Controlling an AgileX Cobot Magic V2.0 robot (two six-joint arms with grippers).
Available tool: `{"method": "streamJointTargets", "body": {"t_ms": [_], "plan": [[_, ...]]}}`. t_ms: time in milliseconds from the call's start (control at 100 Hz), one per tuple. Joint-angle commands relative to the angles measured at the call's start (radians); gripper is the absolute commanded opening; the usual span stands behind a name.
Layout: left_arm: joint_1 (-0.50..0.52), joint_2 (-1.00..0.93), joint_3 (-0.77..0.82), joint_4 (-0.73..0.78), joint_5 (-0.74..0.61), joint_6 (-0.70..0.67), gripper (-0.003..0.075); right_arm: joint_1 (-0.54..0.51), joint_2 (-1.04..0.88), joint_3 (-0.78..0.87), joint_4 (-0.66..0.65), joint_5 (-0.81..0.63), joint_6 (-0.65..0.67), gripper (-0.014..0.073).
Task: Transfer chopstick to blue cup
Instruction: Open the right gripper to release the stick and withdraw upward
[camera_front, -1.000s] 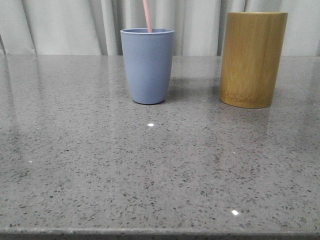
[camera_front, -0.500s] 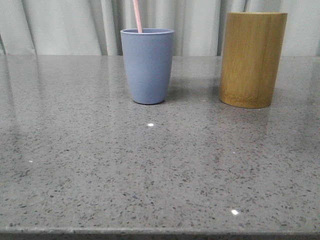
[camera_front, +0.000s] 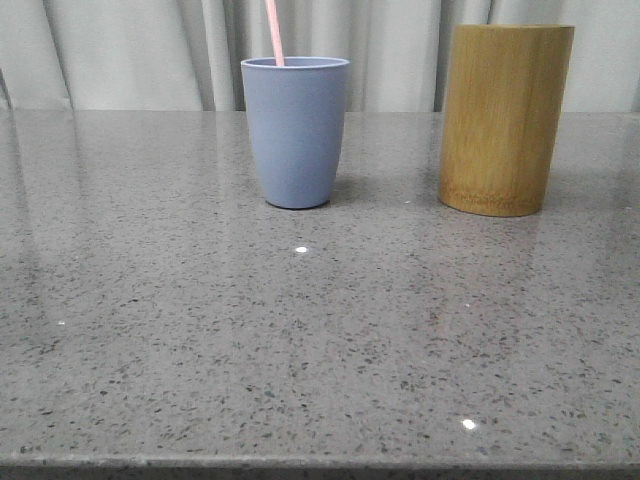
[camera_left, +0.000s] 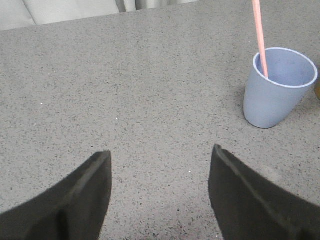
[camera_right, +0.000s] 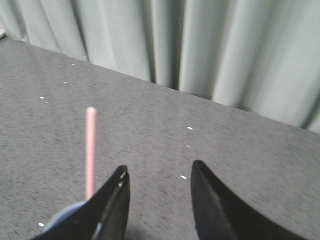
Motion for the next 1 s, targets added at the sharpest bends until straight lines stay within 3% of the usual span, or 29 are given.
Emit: {"method": "streamJointTargets", "body": {"t_ms": [0, 440, 580, 800, 920, 990], "plan": [[-0.006, -0.007, -0.024, 0.020, -0.091, -0.015, 0.0421, -0.046, -0.099, 0.033, -0.015, -0.090, -0.008, 0.0314], [-0.006, -0.011, 0.065, 0.015, -0.193, -0.032, 0.0400, -0.236, -0.436, 0.369, -0.015, -0.125, -0.008, 0.0238], [-0.006, -0.012, 0.093, 0.015, -0.230, -0.033, 0.0309, -0.287, -0.536, 0.460, -0.015, -0.124, -0.008, 0.0127], [-0.006, -0.079, 0.163, 0.027, -0.261, -0.033, 0.0097, -0.367, -0.688, 0.597, -0.022, -0.121, -0.008, -0.0057], [-0.006, -0.141, 0.208, 0.036, -0.261, -0.033, -0.0008, -0.384, -0.768, 0.663, -0.022, -0.121, -0.008, -0.0070], [-0.006, -0.180, 0.231, 0.036, -0.261, -0.035, -0.0019, -0.387, -0.810, 0.699, -0.022, -0.122, -0.008, -0.0070]]}}
